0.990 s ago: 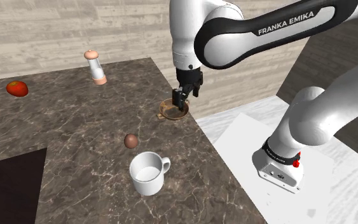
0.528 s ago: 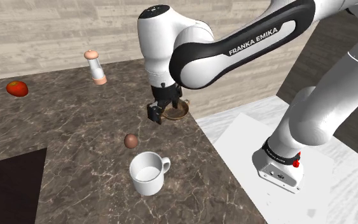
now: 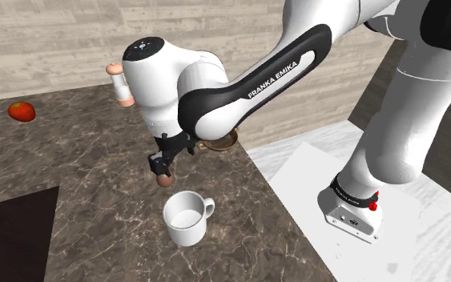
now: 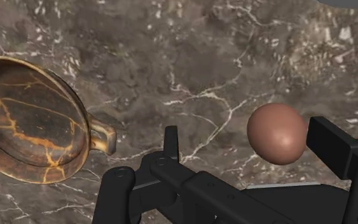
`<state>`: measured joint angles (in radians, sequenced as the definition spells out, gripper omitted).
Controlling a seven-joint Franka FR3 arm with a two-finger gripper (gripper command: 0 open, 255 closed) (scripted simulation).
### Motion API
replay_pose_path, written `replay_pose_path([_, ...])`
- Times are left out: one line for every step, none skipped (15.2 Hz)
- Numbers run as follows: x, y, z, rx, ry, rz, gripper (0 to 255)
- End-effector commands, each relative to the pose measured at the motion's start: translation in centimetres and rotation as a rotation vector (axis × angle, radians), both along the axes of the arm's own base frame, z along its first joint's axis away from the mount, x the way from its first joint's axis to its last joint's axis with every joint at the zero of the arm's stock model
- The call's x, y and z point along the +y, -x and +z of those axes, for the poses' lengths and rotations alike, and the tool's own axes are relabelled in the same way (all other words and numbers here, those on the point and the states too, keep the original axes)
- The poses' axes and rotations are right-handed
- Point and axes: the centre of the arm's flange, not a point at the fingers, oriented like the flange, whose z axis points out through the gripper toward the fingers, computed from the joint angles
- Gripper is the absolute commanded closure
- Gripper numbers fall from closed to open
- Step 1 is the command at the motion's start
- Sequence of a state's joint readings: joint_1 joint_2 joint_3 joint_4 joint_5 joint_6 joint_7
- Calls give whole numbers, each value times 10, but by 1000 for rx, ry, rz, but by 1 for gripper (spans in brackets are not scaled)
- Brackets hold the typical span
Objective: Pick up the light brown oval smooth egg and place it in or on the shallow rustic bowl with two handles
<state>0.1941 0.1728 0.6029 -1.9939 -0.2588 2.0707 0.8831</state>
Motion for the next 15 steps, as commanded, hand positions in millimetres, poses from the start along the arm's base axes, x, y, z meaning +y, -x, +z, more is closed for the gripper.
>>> replay_pose_path([22, -14, -9, -16, 2, -5, 0])
replay_pose_path([33, -18, -13, -23, 3, -6, 0])
replay_pose_path([44, -23, -18, -30, 4, -7, 0])
replay_pose_path([47, -24, -19, -31, 4, -7, 0])
replay_pose_path([46, -25, -24, -31, 4, -7, 0])
replay_pose_path([45, -25, -29, -31, 4, -7, 0])
replay_pose_path([45, -25, -34, -31, 4, -7, 0])
replay_pose_path([44, -26, -40, -31, 4, -7, 0])
replay_pose_path([43, -26, -45, -31, 4, -7, 0])
replay_pose_path([43, -27, -50, -31, 4, -7, 0])
replay_pose_path([42, -28, -58, -31, 4, -7, 0])
replay_pose_path([42, -28, -58, -31, 4, -7, 0])
replay_pose_path([42, -28, -58, -31, 4, -7, 0])
replay_pose_path([42, -28, -58, -31, 4, -7, 0])
replay_pose_path([42, -28, -58, -31, 4, -7, 0])
